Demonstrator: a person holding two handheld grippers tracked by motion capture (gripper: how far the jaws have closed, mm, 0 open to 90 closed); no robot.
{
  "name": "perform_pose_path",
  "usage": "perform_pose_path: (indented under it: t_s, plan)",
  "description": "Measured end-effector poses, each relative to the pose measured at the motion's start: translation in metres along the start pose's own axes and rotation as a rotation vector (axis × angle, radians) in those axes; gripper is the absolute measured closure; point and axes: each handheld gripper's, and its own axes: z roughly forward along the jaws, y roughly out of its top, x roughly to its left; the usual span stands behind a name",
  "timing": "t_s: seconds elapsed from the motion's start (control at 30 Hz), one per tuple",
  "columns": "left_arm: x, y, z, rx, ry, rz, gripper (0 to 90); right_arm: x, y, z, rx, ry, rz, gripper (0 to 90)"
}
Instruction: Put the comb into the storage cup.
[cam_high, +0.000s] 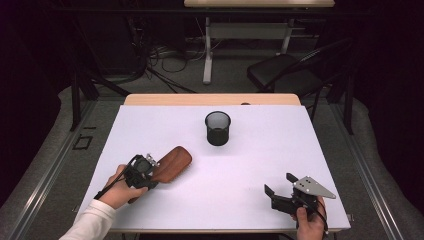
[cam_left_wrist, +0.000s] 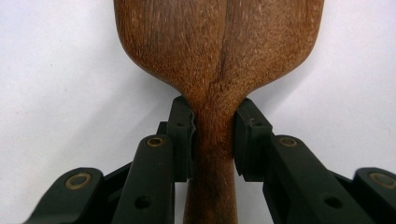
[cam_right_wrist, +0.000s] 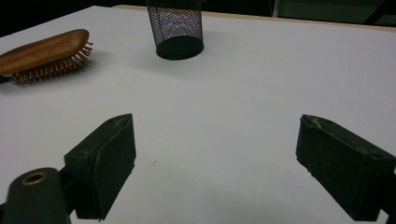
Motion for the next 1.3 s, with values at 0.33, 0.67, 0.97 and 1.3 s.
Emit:
perform_pose_path:
  t_s: [0.33,0.67,0.97,1.3]
  plan:
    - [0.0014,-0.0007,-0.0001,-0.004,-0.006,0.012,72.3,-0.0001,-0.0004,0.0008,-0.004,0.004,0.007,12.9]
    - [0.0029,-0.0029,-0.0008,-0.034,-0.017,0.002,72.6,-0.0003,-0.0004,0.0008,0.0,0.002,0.005,13.3]
    - [0.0033,-0.0041,-0.0014,-0.051,-0.022,-0.002,72.8,-0.0005,-0.0005,0.0008,0.003,0.004,0.008,13.6]
    - [0.006,-0.0072,-0.0011,-0.079,-0.044,-0.024,72.8,-0.0005,-0.0008,0.0011,0.002,0.001,0.007,13.6]
